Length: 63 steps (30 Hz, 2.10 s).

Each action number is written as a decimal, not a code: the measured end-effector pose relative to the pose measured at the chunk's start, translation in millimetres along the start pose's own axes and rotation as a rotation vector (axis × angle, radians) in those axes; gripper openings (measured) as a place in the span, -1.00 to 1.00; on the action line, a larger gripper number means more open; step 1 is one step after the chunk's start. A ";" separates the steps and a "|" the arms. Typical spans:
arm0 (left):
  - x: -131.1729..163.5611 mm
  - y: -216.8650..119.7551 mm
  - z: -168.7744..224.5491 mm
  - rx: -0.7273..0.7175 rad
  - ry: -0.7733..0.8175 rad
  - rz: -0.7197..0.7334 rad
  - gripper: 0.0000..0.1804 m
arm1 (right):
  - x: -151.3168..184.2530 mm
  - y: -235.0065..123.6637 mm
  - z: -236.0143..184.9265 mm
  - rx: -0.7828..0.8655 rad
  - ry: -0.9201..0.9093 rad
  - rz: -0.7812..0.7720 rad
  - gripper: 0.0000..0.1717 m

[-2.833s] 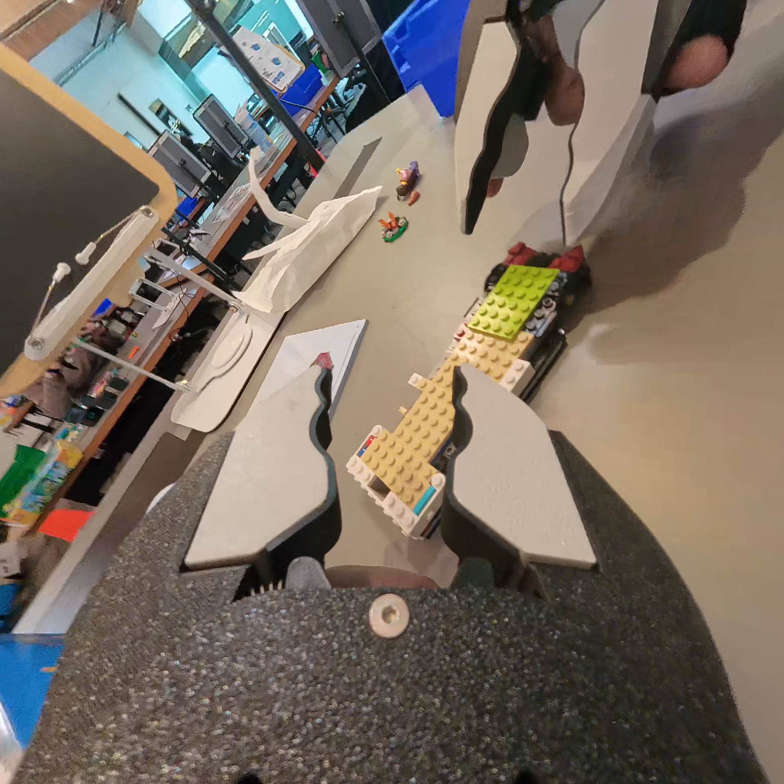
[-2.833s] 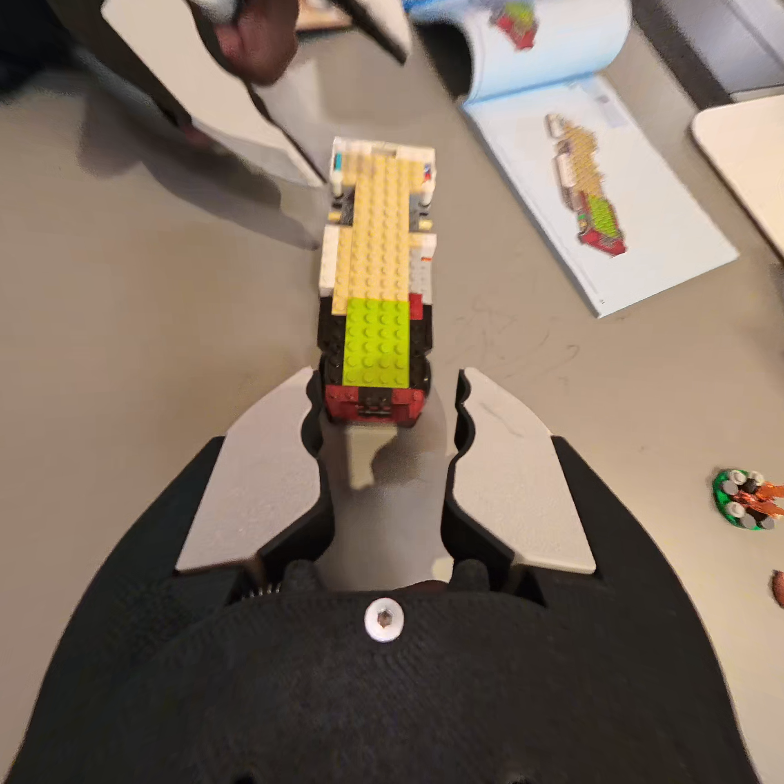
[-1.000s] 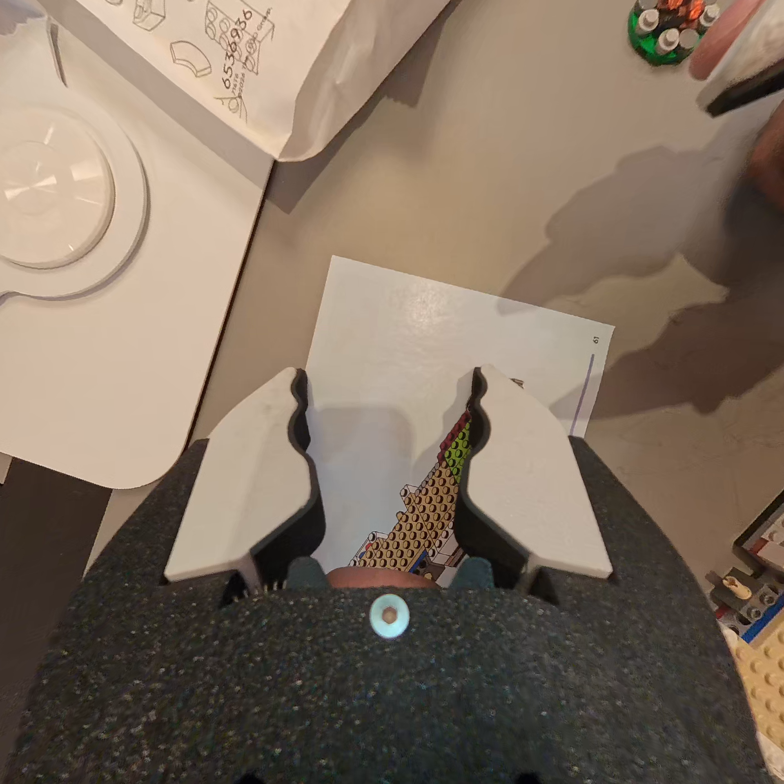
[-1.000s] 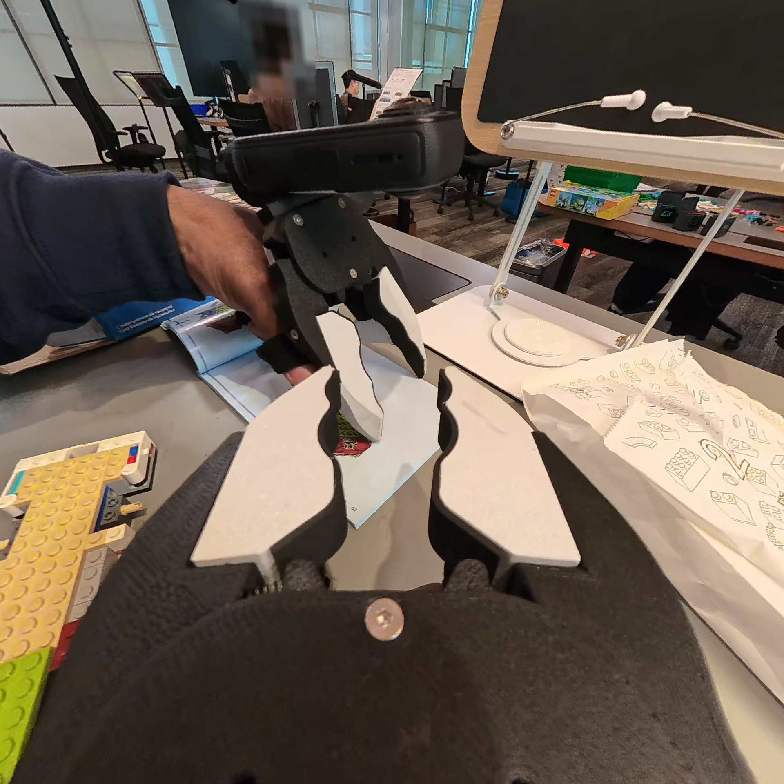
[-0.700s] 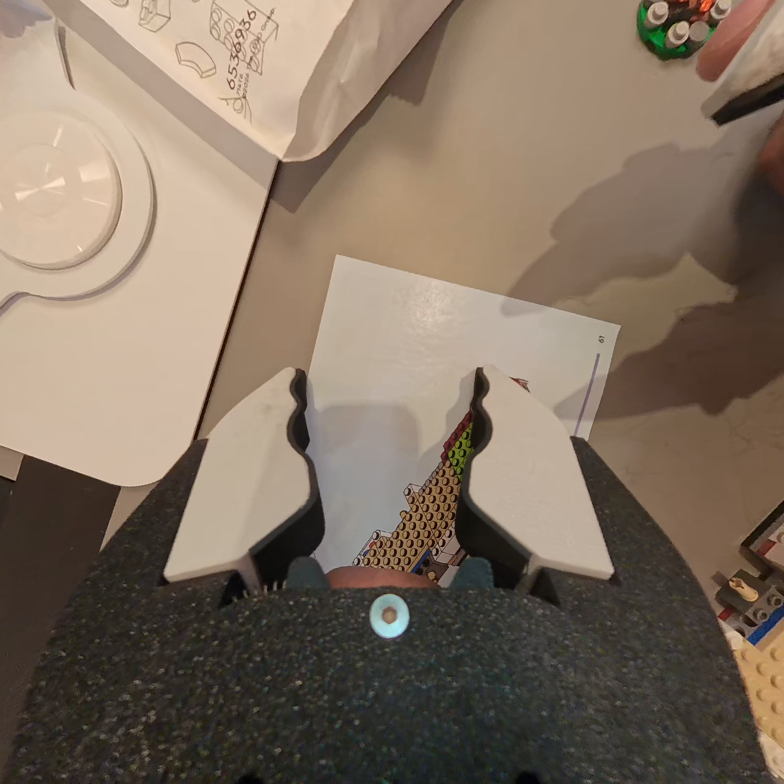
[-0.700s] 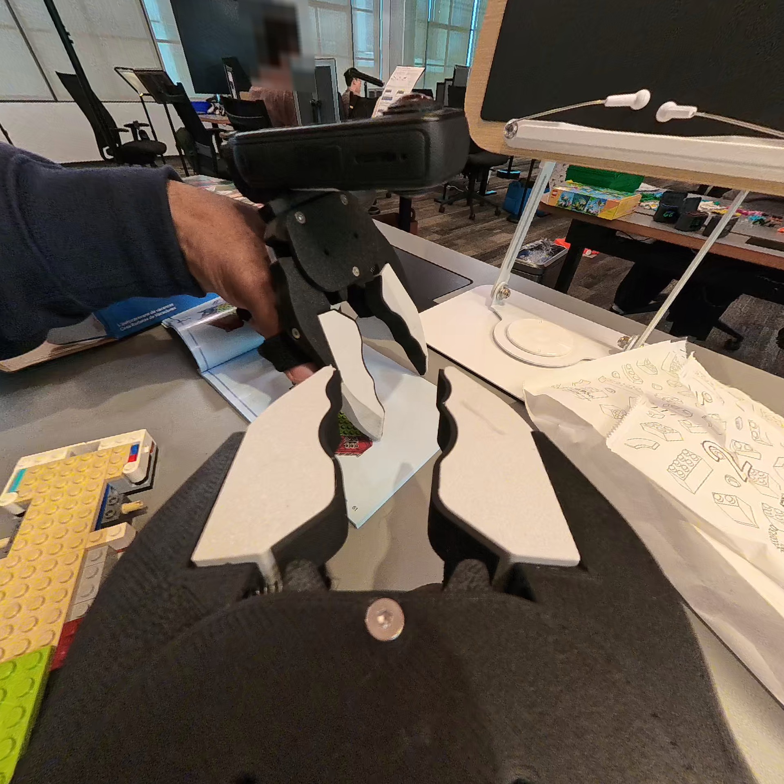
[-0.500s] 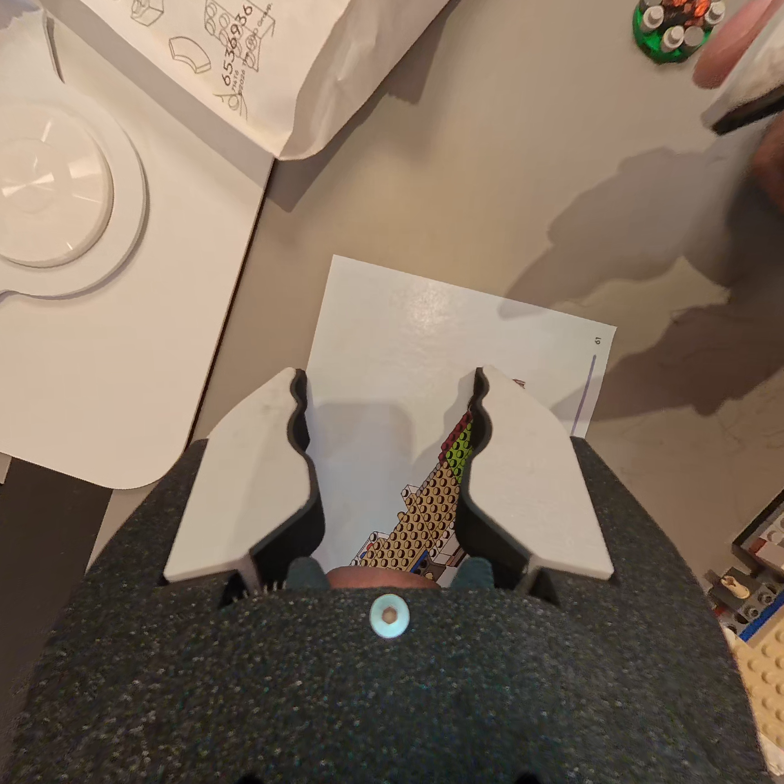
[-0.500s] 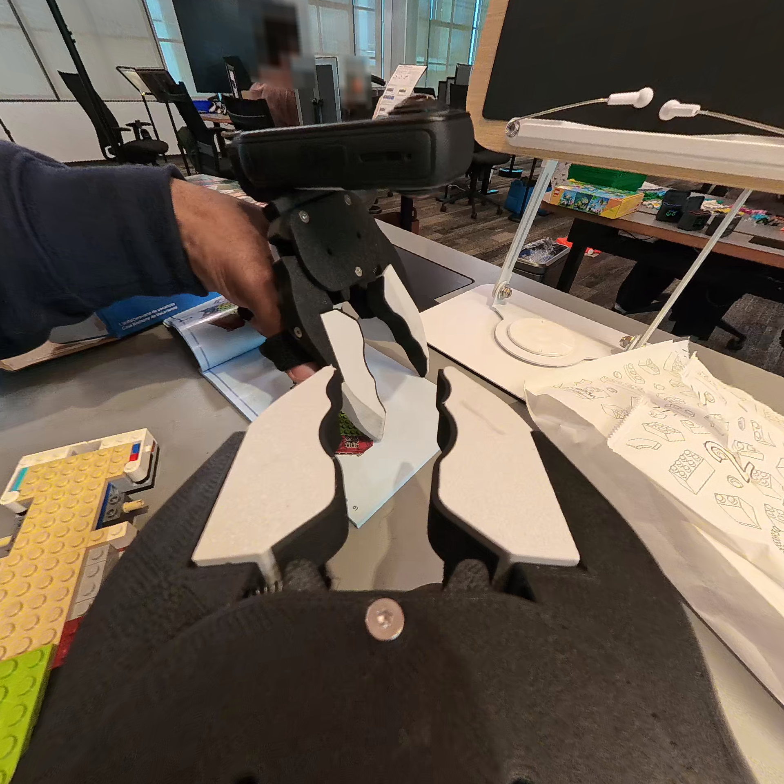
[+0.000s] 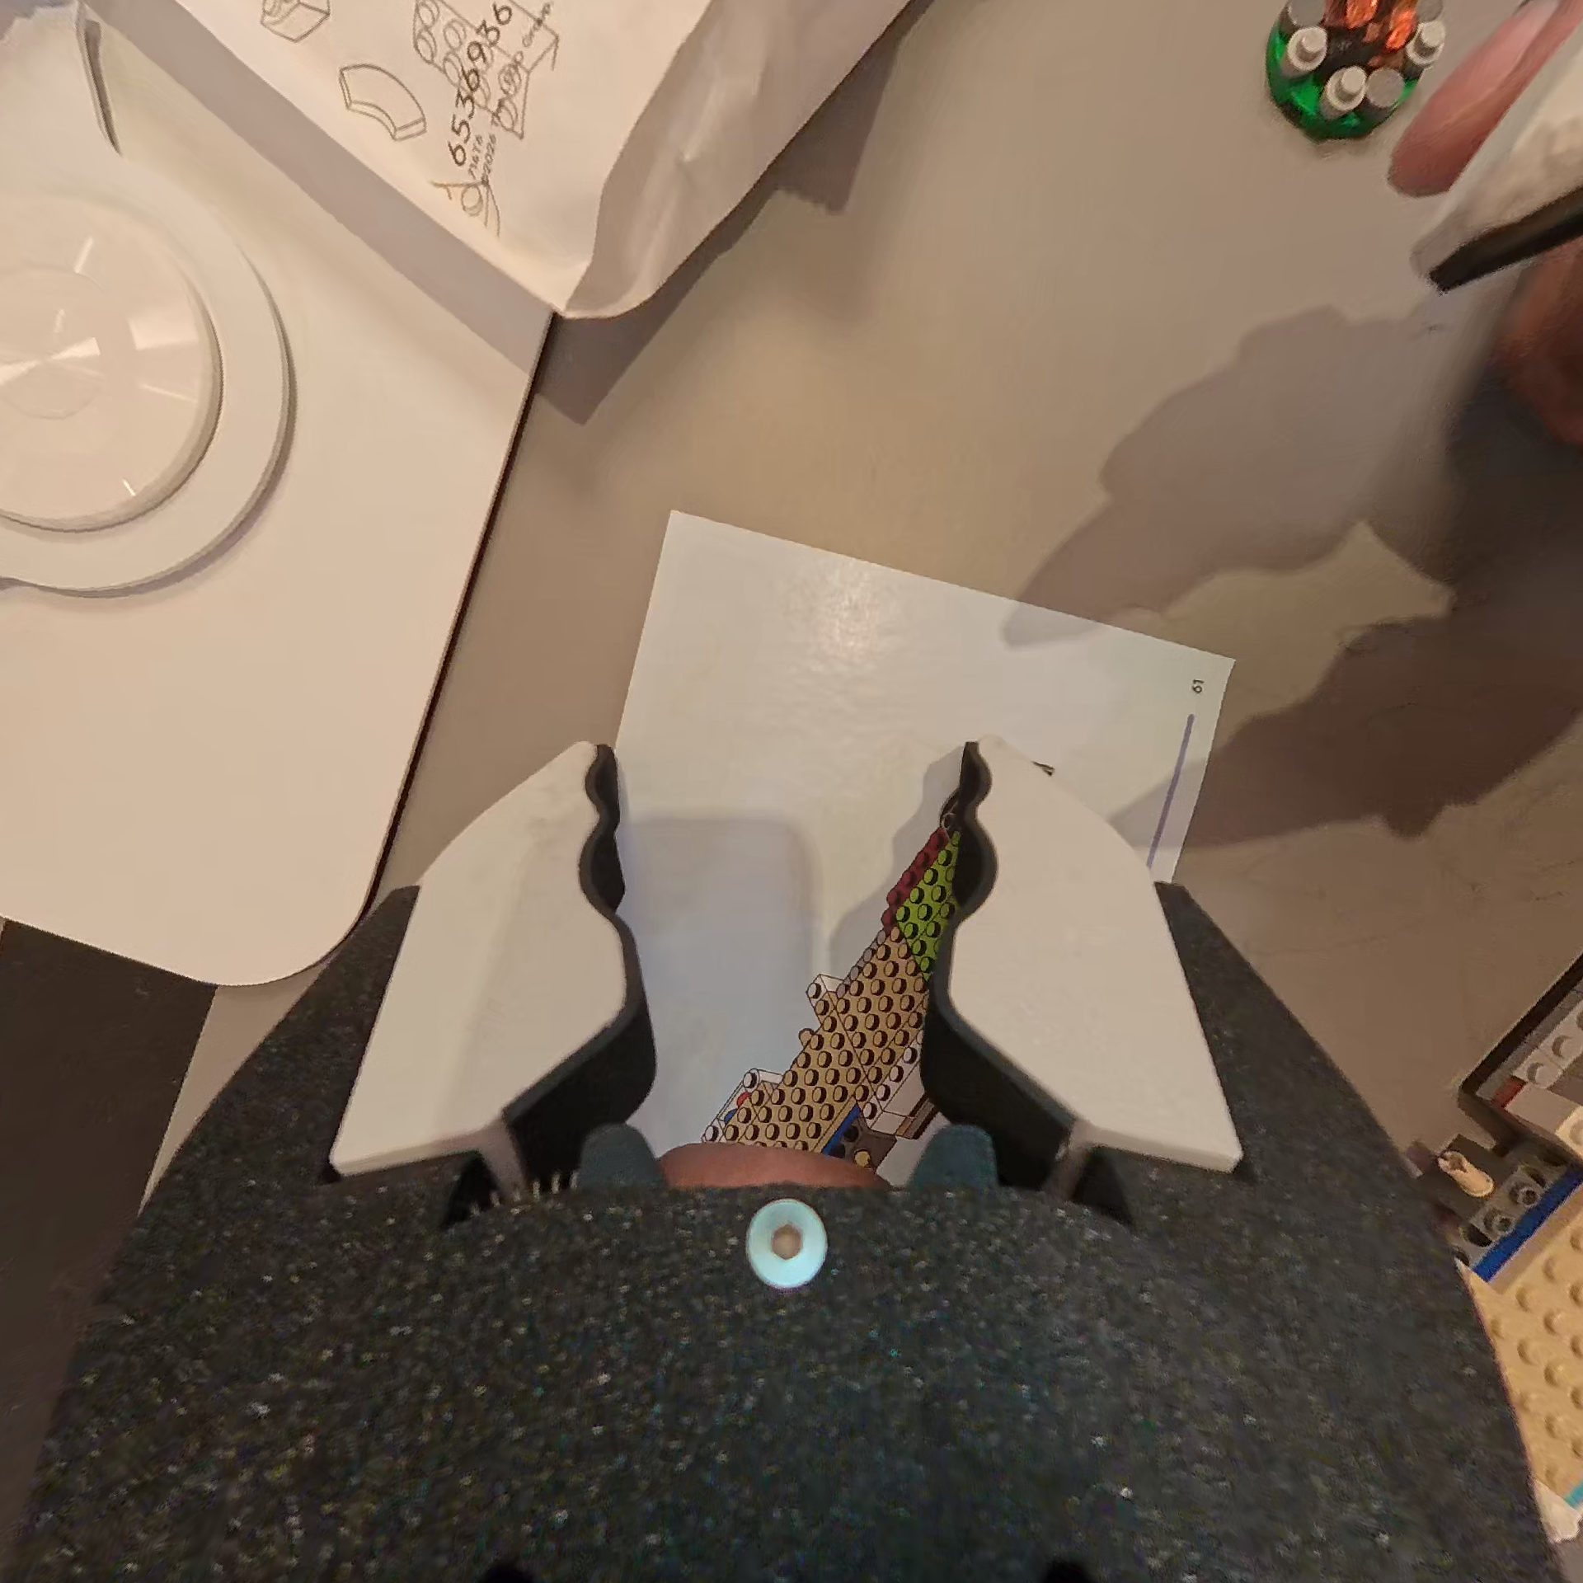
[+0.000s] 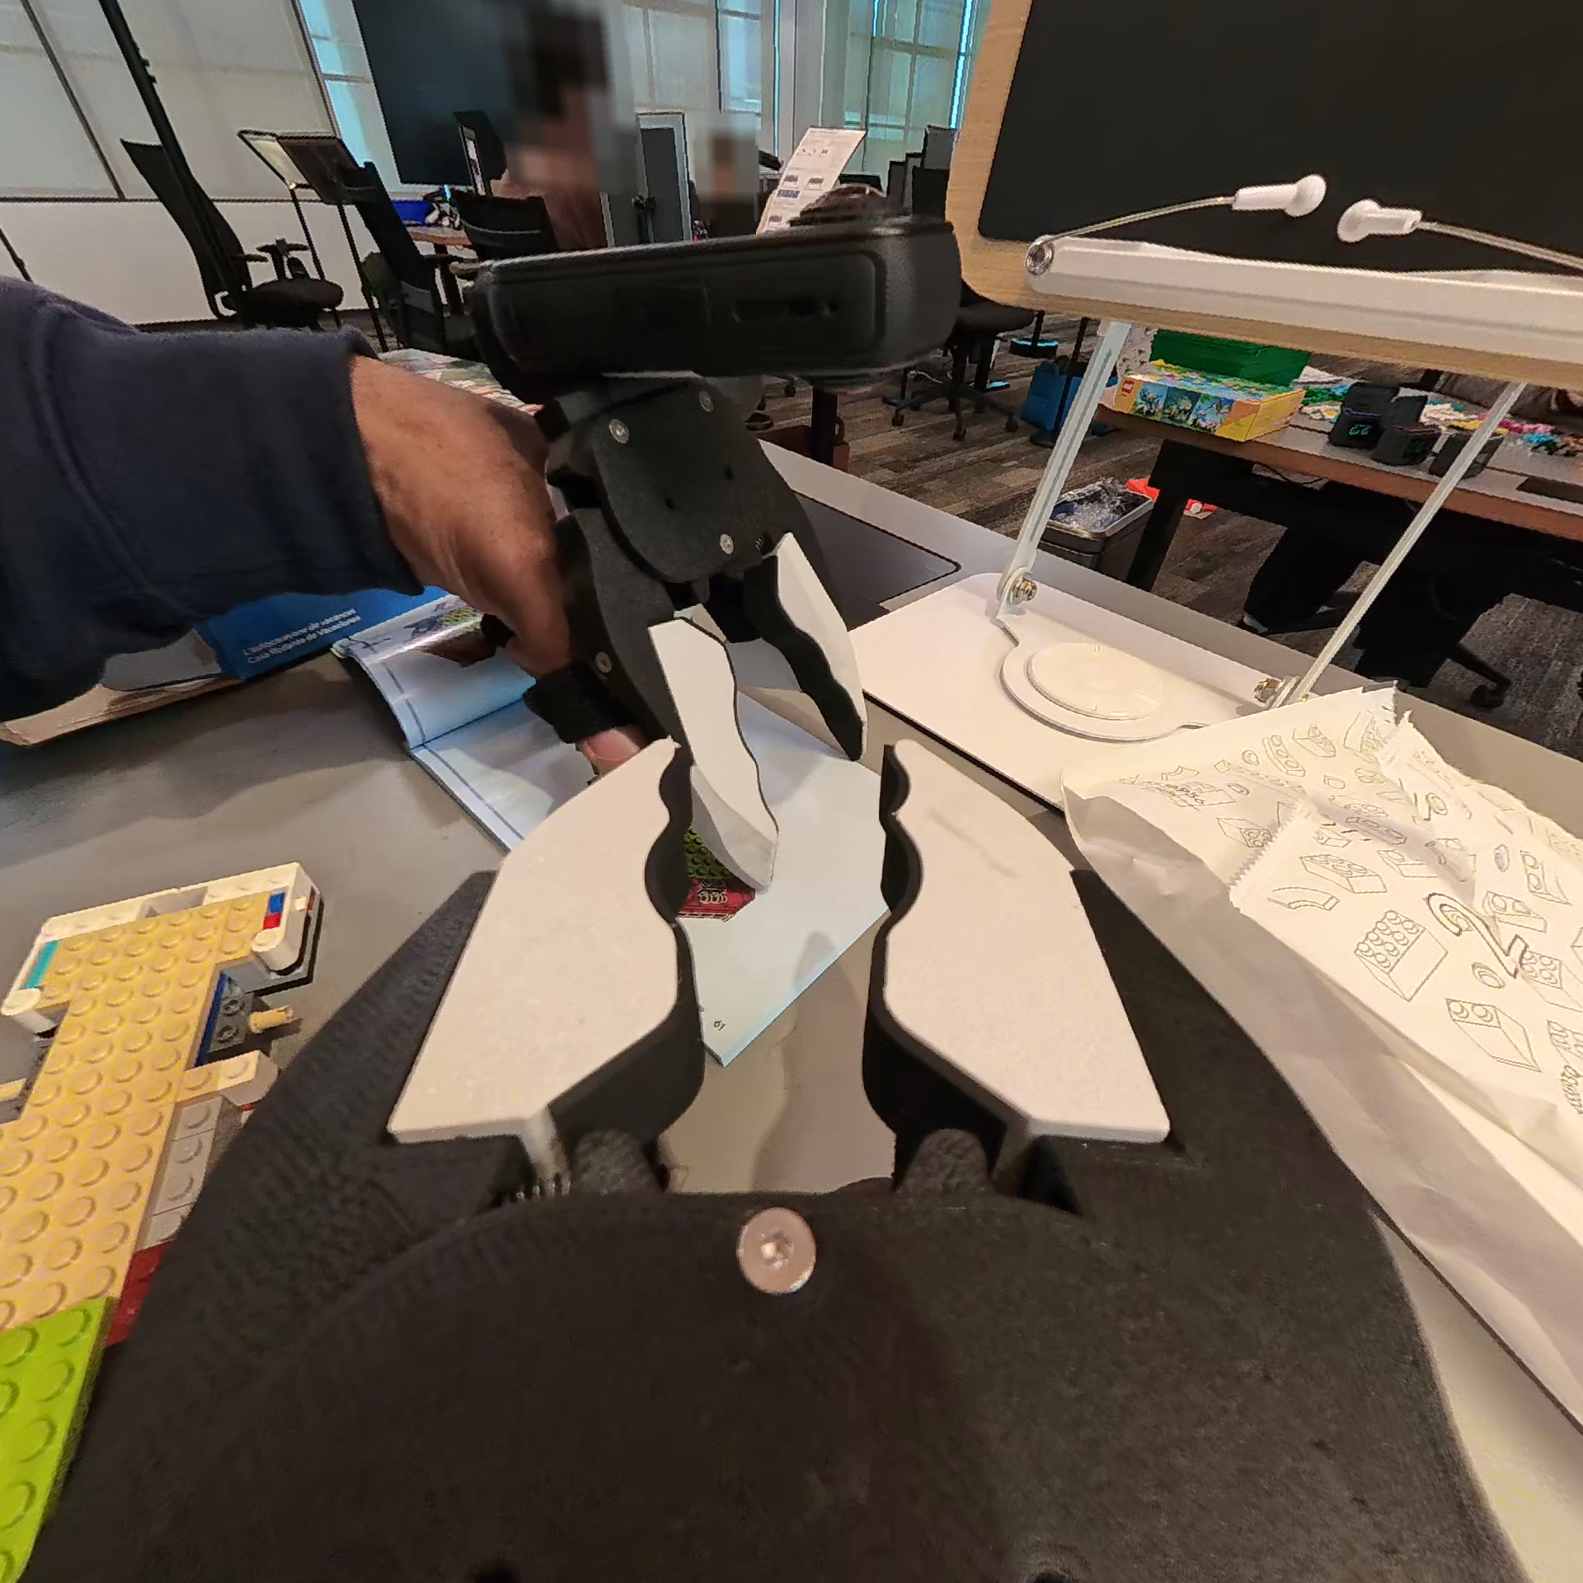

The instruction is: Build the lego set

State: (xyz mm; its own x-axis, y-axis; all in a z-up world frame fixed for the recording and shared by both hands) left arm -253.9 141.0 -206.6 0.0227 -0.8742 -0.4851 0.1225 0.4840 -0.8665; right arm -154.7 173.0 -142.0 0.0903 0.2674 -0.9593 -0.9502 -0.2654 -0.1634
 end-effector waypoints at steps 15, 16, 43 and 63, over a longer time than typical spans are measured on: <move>1.0 0.1 -1.1 -0.006 0.001 -0.005 -0.15 | 0.2 0.1 -0.6 -0.002 -0.005 -0.002 -0.51; 0.9 -0.3 -0.9 -0.006 0.002 -0.004 -0.15 | 0.2 0.1 -0.7 -0.002 -0.005 -0.001 -0.51; 7.1 -29.8 -8.5 -0.037 0.055 0.034 -0.39 | 48.0 37.3 -7.9 -0.216 0.043 -0.472 -0.77; 37.2 -75.6 61.1 -0.380 -0.019 0.423 -0.23 | 7.6 59.6 -8.5 -0.336 0.524 -0.398 -1.00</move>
State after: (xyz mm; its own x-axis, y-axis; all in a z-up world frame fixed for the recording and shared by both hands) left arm -201.7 69.5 -152.0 0.0105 -0.6001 -0.7999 -0.2668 0.7692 -0.5806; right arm -208.1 151.4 -161.0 0.6196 -0.0524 -0.7832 -0.6806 -0.5328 -0.5028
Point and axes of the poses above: each gripper's, where its closed fingertips meet, y out along the fingers, x out of its underside, z = x × y across the jaws, the point moved 4 cm from there along -y, back along the fingers, and after that the axes turned 12 degrees about -y, right-handed, at the moved point
